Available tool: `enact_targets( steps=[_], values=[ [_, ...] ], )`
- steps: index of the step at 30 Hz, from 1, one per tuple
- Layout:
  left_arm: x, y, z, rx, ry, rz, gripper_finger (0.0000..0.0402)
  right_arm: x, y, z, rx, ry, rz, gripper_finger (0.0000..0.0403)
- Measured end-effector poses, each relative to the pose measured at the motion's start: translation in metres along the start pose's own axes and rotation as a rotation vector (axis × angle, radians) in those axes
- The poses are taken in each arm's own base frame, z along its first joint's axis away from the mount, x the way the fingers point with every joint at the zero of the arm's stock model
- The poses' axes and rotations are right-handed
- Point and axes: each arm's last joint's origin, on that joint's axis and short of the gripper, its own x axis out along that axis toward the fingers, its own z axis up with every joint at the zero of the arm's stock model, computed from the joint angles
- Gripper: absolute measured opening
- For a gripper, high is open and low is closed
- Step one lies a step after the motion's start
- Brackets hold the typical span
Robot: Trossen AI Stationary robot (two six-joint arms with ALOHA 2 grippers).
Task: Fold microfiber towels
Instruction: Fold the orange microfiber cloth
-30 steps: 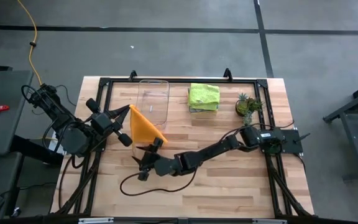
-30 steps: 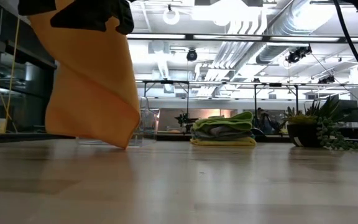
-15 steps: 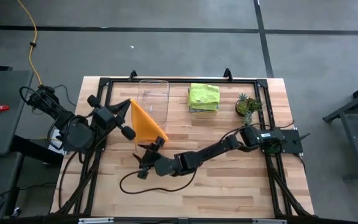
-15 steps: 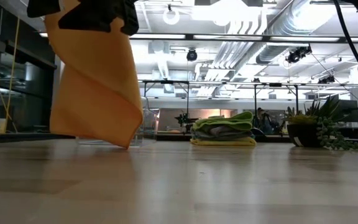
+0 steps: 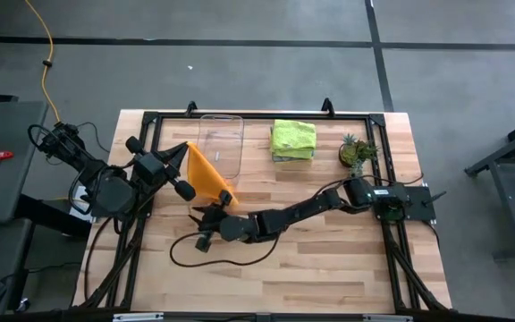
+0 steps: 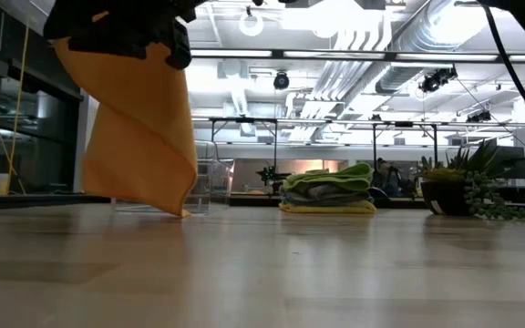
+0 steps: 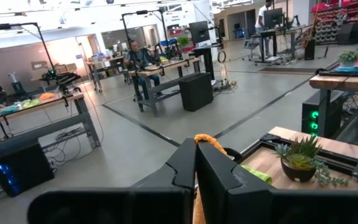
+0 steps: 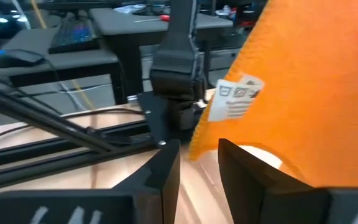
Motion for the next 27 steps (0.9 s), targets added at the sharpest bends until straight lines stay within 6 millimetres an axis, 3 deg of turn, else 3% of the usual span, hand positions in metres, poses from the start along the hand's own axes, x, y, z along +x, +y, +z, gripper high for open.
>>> enact_targets(
  steps=[17, 21, 27],
  values=[
    [0.000, 0.000, 0.000, 0.000, 0.000, 0.000, 0.0000, 0.000, -0.001, 0.001, -0.025, -0.008, -0.039, 0.0161],
    [0.000, 0.000, 0.000, -0.016, 0.000, 0.000, 0.0000, 0.001, -0.004, 0.001, -0.036, -0.007, -0.075, 0.0128],
    [0.000, -0.001, 0.000, -0.029, -0.001, -0.038, 0.0000, 0.007, -0.011, 0.002, -0.067, 0.003, -0.011, 0.0011]
  ],
)
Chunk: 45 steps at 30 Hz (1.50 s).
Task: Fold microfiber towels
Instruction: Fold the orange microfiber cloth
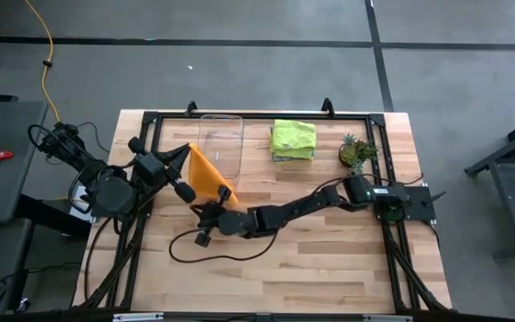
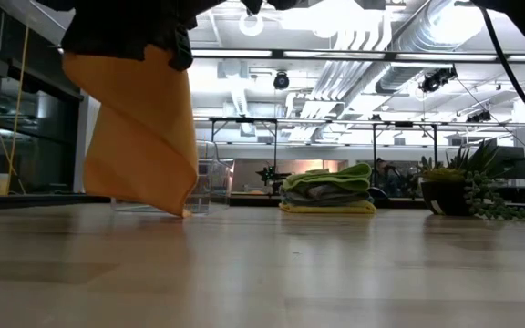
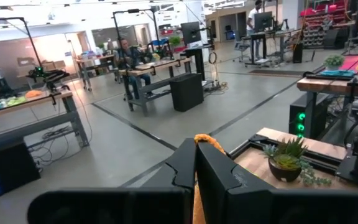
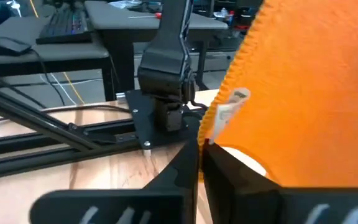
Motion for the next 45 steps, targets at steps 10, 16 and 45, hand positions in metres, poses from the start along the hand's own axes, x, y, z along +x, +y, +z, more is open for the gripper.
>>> enact_targets(
  steps=[10, 16, 45],
  values=[
    [0.000, 0.001, 0.000, 0.036, 0.000, 0.024, 0.0000, -0.008, 0.009, 0.003, -0.065, -0.007, 0.050, 0.0002],
    [-0.005, 0.000, 0.000, 0.056, -0.003, 0.004, 0.0000, -0.025, 0.014, 0.003, -0.190, 0.149, 0.070, 0.0001],
    [-0.001, -0.062, -0.013, 0.094, -0.030, -0.311, 0.0000, -0.278, -0.065, 0.119, -0.348, 0.576, -0.286, 0.0000]
  ],
)
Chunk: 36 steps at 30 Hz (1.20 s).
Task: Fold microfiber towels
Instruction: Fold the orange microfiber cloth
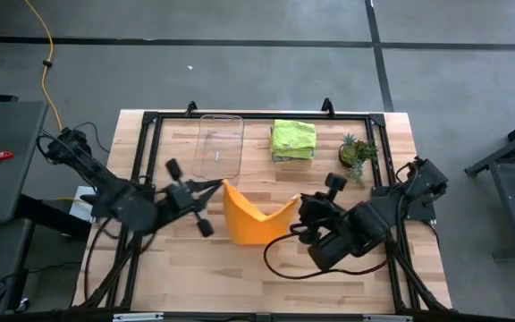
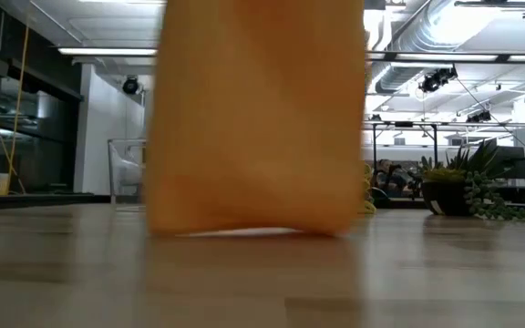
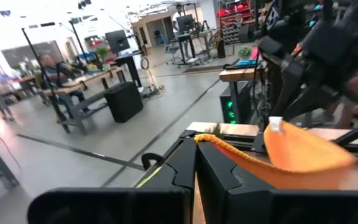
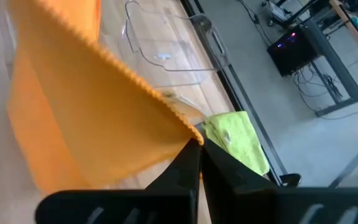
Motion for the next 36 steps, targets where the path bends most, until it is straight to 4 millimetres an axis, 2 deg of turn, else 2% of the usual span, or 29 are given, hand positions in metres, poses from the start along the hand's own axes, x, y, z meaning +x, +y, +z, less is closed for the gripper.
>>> enact_targets(
  steps=[5, 9, 14, 17, 20, 24, 30, 36],
  values=[
    [0.035, -0.006, 0.005, 0.029, -0.057, 0.072, 0.0000, -0.007, -0.013, 0.001, -0.006, -0.018, 0.013, 0.0000],
    [0.057, 0.000, 0.010, 0.053, -0.129, 0.077, 0.0000, -0.013, -0.026, 0.002, 0.005, -0.044, 0.009, 0.0000],
    [0.078, 0.011, 0.008, 0.060, -0.149, 0.080, 0.0000, -0.020, -0.042, 0.003, 0.021, -0.085, -0.010, 0.0000],
    [0.088, 0.016, 0.006, 0.071, -0.160, 0.069, 0.0000, -0.016, -0.050, 0.004, 0.031, -0.079, -0.024, 0.0000],
    [0.095, 0.021, 0.005, 0.062, -0.182, 0.029, 0.0000, -0.001, -0.056, -0.002, 0.010, -0.036, -0.067, 0.0000],
    [0.103, 0.022, -0.006, 0.055, -0.199, -0.032, 0.0000, 0.020, -0.065, -0.026, 0.015, 0.067, -0.096, 0.0000],
    [0.105, 0.021, -0.033, 0.058, -0.219, 0.004, 0.0000, 0.015, -0.088, -0.056, 0.088, 0.086, -0.078, 0.0000],
    [0.101, 0.022, -0.050, -0.058, -0.296, 0.028, 0.0000, 0.005, -0.108, -0.064, 0.110, 0.051, -0.063, 0.0000]
  ],
)
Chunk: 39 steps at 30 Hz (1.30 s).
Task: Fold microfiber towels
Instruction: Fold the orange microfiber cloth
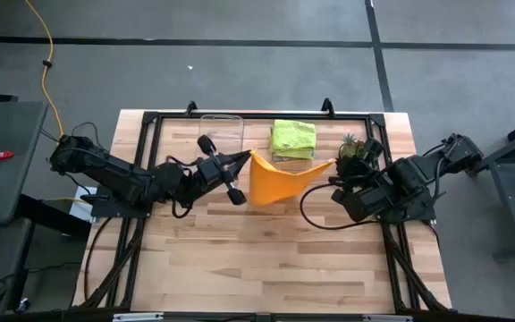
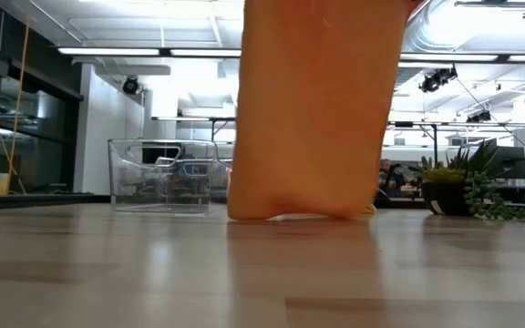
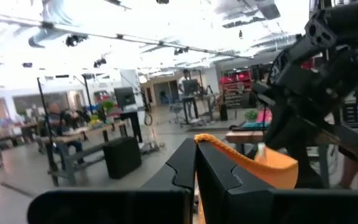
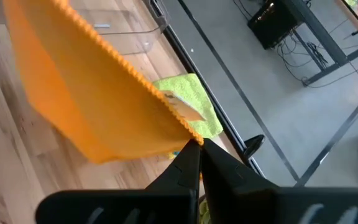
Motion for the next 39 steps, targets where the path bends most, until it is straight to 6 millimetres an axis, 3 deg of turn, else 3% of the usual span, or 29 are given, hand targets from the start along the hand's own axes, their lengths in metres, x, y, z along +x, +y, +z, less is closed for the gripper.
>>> enact_targets(
  steps=[8, 15, 21, 28, 34, 39],
  values=[
    [-0.002, -0.031, -0.035, 0.088, 0.096, -0.017, 0.0000, 0.001, 0.015, 0.000, -0.043, 0.023, 0.037, 0.0000],
    [-0.029, -0.074, -0.055, 0.233, 0.179, -0.047, 0.0000, -0.006, 0.046, -0.007, -0.048, 0.030, 0.086, 0.0000],
    [-0.069, -0.105, -0.054, 0.263, 0.218, -0.057, 0.0000, -0.012, 0.086, -0.020, -0.047, 0.049, 0.122, 0.0000],
    [-0.134, -0.129, -0.052, 0.241, 0.287, -0.022, 0.0000, -0.007, 0.145, -0.040, -0.043, 0.103, 0.140, 0.0000],
    [-0.181, -0.134, -0.066, 0.067, 0.323, -0.081, 0.0000, 0.013, 0.203, -0.059, -0.029, 0.202, 0.183, 0.0000],
    [-0.200, -0.128, -0.083, -0.125, 0.436, -0.153, 0.0000, 0.035, 0.239, -0.074, -0.032, 0.308, 0.216, 0.0000]
  ],
)
